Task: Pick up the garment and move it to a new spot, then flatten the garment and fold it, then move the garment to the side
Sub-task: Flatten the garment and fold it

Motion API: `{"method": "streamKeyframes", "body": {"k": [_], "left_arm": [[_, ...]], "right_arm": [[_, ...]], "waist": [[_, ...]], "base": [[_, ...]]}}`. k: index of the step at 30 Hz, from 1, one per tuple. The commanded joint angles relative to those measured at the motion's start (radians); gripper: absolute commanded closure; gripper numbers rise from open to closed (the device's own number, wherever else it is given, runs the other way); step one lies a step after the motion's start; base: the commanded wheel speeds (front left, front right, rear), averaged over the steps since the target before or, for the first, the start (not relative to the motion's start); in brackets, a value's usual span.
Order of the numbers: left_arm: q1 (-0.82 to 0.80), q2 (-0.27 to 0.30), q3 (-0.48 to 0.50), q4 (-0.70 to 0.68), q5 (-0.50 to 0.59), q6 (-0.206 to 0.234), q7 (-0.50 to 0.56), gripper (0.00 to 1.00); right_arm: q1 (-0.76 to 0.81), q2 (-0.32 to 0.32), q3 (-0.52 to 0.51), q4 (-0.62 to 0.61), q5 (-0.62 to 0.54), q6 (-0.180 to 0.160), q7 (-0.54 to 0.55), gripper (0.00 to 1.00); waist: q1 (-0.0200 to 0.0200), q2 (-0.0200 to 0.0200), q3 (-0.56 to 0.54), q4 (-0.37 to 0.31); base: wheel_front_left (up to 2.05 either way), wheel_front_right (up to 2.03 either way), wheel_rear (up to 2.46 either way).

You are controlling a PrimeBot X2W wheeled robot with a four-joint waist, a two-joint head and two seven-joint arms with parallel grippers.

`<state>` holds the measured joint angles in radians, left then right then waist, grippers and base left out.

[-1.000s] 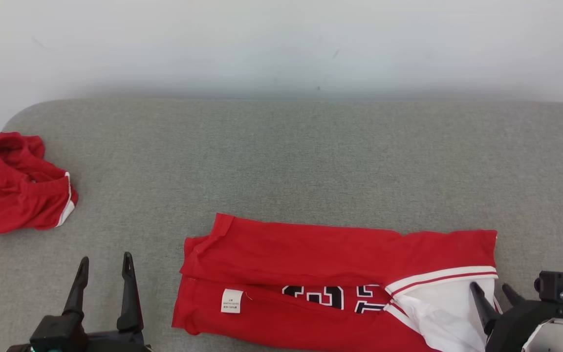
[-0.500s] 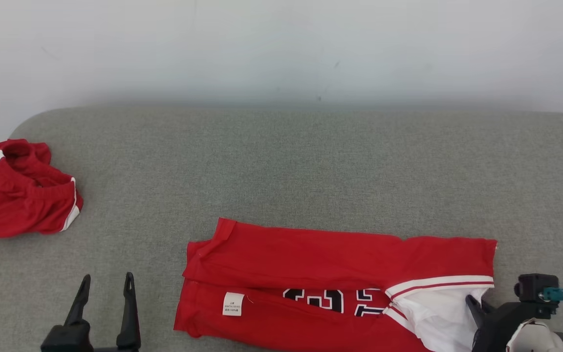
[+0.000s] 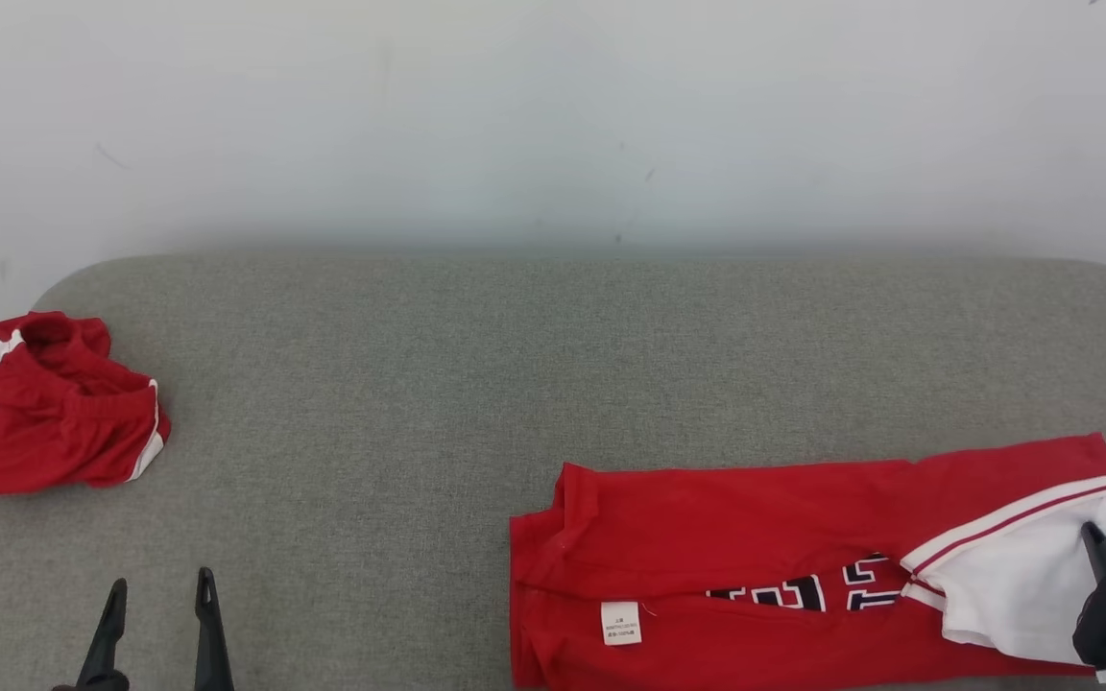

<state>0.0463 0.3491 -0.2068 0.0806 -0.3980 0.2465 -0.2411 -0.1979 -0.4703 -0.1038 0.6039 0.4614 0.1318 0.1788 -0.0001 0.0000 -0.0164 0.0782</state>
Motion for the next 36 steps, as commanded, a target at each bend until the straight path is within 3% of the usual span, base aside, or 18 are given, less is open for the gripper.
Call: {"method": "streamKeyframes", "body": {"k": [1,4,10,16,22,26,27,36], "left_arm": [[0.020,0.007,0.003,-0.008,0.001,0.002,-0.006,0.00],[0.036,0.013,0.006,-0.016,-0.001,0.007,-0.007,0.00],[0.054,0.015,0.012,-0.019,-0.006,0.018,-0.006,0.00],[0.048,0.007,0.016,-0.018,-0.015,0.026,-0.008,0.00],[0.021,-0.004,0.002,-0.013,-0.019,0.019,-0.006,0.00],[-0.011,-0.012,-0.019,0.003,-0.015,0.006,0.000,0.00],[-0.028,-0.017,-0.031,0.011,-0.009,0.002,0.002,0.00],[-0.097,-0.039,-0.066,0.070,-0.011,-0.031,-0.002,0.00]], "right_arm": [[-0.011,-0.007,-0.009,-0.013,-0.008,-0.003,0.001,1.00],[-0.009,-0.012,-0.011,-0.062,-0.017,-0.003,0.015,1.00],[0.029,0.040,0.047,-0.261,-0.004,-0.003,0.055,1.00],[0.057,0.103,0.166,-0.502,0.008,-0.003,0.120,1.00],[0.061,0.180,0.266,-0.605,0.011,-0.003,0.165,1.00],[0.049,0.241,0.334,-0.580,-0.003,-0.003,0.166,1.00],[0.039,0.278,0.350,-0.538,0.012,-0.003,0.154,1.00],[-0.035,0.374,0.400,-0.275,-0.011,-0.003,0.064,1.00]], "waist": [[0.0001,0.0000,-0.004,-0.005],[0.0001,0.0000,-0.008,-0.011],[0.0001,0.0000,-0.013,-0.022],[0.0001,0.0000,-0.012,-0.029],[0.0001,0.0000,-0.004,-0.012],[0.0001,0.0000,0.007,0.021],[0.0001,0.0000,0.011,0.037],[0.0001,0.0000,0.030,0.111]], "base": [[0.00,0.00,0.00],[0.00,0.00,0.00],[0.00,0.00,0.00],[0.00,0.00,0.00],[0.00,0.00,0.00],[0.00,0.00,0.00],[0.00,0.00,0.00],[0.00,0.00,0.00]]}}
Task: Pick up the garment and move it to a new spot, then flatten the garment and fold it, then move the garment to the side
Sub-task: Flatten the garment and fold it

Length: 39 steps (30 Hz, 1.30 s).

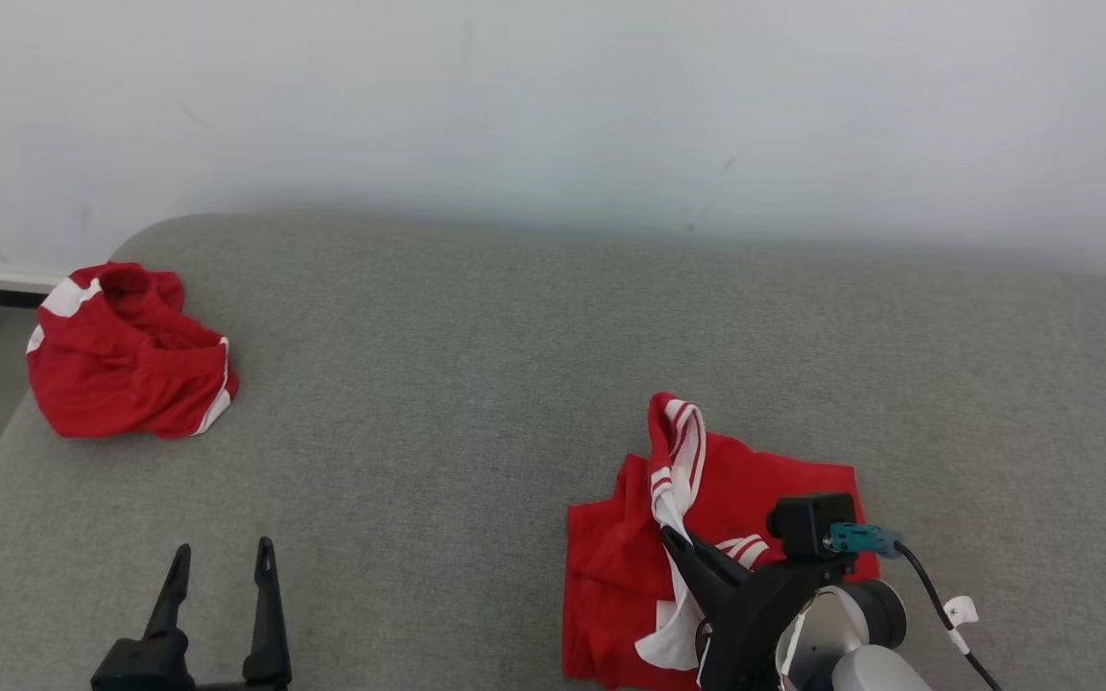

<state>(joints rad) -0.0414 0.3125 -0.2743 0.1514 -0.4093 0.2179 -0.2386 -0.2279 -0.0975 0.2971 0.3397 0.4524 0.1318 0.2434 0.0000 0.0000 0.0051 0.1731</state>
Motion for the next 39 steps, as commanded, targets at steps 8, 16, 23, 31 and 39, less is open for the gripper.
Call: {"method": "streamKeyframes", "body": {"k": [8,16,23,31,39], "left_arm": [[-0.025,-0.012,-0.006,0.037,-0.002,-0.007,-0.011,0.00],[0.010,0.000,0.015,0.037,-0.012,0.003,-0.018,0.00],[0.024,0.008,0.022,0.022,-0.012,0.010,-0.020,0.00],[0.037,0.020,0.023,0.009,-0.004,0.019,-0.021,0.00],[0.046,0.020,0.035,-0.002,-0.012,0.025,-0.024,0.00]], "right_arm": [[-0.076,0.028,0.037,0.111,0.016,-0.003,-0.126,0.00],[-0.047,-0.101,-0.034,-0.049,0.042,-0.003,-0.202,0.00],[0.103,-0.156,-0.140,-0.170,0.065,-0.003,-0.170,0.00],[0.190,-0.104,-0.282,-0.237,0.021,-0.003,-0.299,0.00],[0.280,-0.056,-0.374,-0.282,-0.069,-0.003,-0.434,0.00]], "waist": [[0.0000,0.0000,0.006,0.024],[0.0000,0.0000,-0.014,-0.018],[0.0000,0.0000,-0.015,-0.043],[0.0000,0.0000,-0.019,-0.074],[0.0000,0.0000,-0.029,-0.108]], "base": [[0.00,0.00,0.00],[0.00,0.00,0.00],[0.00,0.00,0.00],[0.00,0.00,0.00],[0.00,0.00,0.00]]}}
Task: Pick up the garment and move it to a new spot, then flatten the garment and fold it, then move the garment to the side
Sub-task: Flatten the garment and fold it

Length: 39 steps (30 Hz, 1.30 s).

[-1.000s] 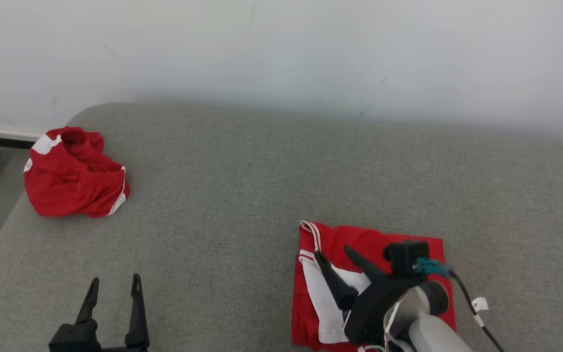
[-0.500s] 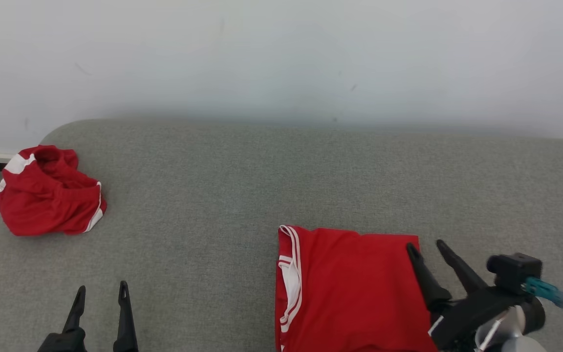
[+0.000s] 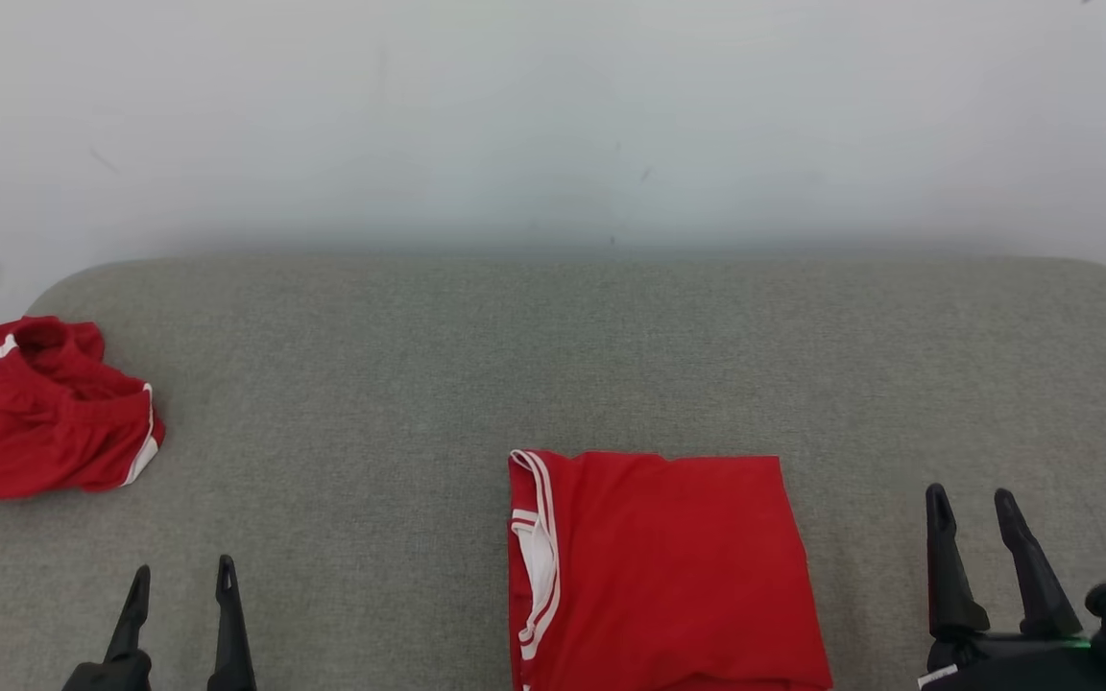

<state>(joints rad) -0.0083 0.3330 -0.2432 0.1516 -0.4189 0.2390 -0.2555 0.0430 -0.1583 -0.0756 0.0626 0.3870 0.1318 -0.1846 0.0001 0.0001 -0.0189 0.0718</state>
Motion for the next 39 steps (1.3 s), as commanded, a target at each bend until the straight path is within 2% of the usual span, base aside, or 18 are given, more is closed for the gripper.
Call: {"method": "streamKeyframes", "body": {"k": [1,11,26,32,39], "left_arm": [[0.015,-0.001,0.007,-0.002,-0.002,0.005,-0.008,0.00],[0.030,0.000,-0.017,-0.043,0.027,0.004,-0.008,0.00],[0.051,0.055,-0.062,-0.117,0.072,0.011,0.051,0.00],[0.060,0.070,-0.072,-0.154,0.077,0.011,0.077,0.00],[0.075,0.065,-0.055,-0.182,0.030,0.004,0.078,0.00]], "right_arm": [[0.021,0.013,-0.010,-0.011,-0.011,-0.003,-0.016,0.00],[0.074,0.057,-0.012,-0.032,-0.133,-0.003,-0.074,0.00],[0.089,0.080,0.005,0.002,-0.302,-0.003,-0.081,0.00],[0.087,0.088,0.005,0.001,-0.319,-0.003,-0.081,0.00],[0.084,0.097,0.004,0.003,-0.313,-0.003,-0.075,0.00]], "waist": [[-0.0001,-0.0001,-0.007,-0.011],[-0.0001,-0.0001,-0.030,-0.041],[-0.0001,-0.0001,-0.045,-0.035],[-0.0001,-0.0001,-0.045,-0.032],[-0.0001,-0.0001,-0.041,-0.030]], "base": [[0.00,0.00,0.00],[0.00,0.00,0.00],[0.00,0.00,0.00],[0.00,0.00,0.00],[0.00,0.00,0.00]]}}
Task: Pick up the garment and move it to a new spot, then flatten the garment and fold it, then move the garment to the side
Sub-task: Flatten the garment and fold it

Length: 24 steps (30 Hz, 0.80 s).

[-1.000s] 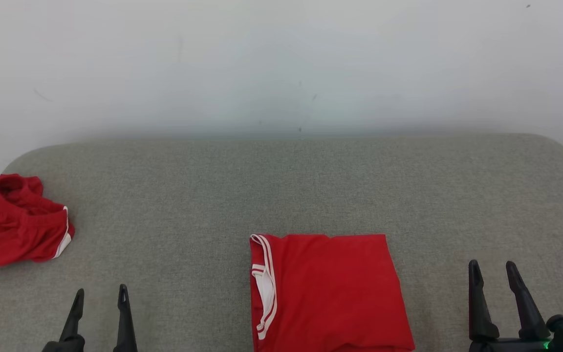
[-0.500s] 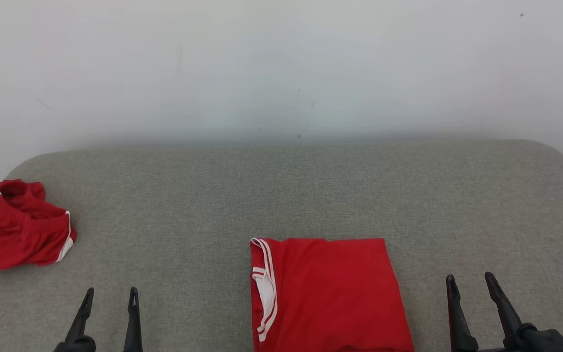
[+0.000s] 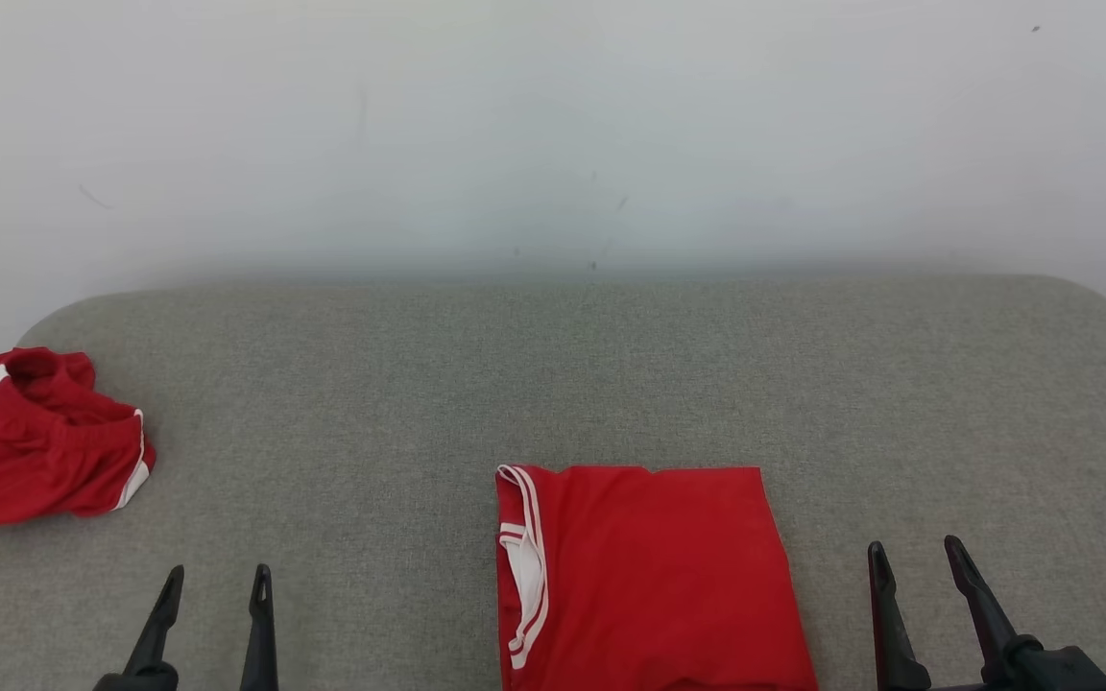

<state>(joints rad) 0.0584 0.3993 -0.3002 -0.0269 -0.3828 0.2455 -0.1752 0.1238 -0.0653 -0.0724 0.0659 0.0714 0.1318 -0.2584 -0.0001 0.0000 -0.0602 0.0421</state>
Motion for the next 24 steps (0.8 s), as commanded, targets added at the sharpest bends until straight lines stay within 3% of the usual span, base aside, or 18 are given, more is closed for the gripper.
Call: {"method": "streamKeyframes", "body": {"k": [1,14,24], "left_arm": [[0.011,0.002,0.005,-0.003,-0.007,0.001,-0.004,0.00],[0.038,-0.010,0.045,0.001,-0.025,0.046,-0.031,0.00],[0.043,0.008,0.035,0.001,-0.014,0.042,-0.033,0.00]], "right_arm": [[0.003,0.005,0.000,0.000,0.005,-0.003,0.001,0.00],[0.002,0.012,-0.009,0.003,0.020,-0.003,0.023,0.00],[0.006,0.014,-0.012,0.001,0.016,-0.003,0.035,0.00]], "waist": [[0.0001,0.0000,0.000,0.000],[0.0001,0.0000,0.001,0.007],[0.0001,0.0000,0.002,0.009]], "base": [[0.00,0.00,0.00],[0.00,0.00,0.00],[0.00,0.00,0.00]]}}
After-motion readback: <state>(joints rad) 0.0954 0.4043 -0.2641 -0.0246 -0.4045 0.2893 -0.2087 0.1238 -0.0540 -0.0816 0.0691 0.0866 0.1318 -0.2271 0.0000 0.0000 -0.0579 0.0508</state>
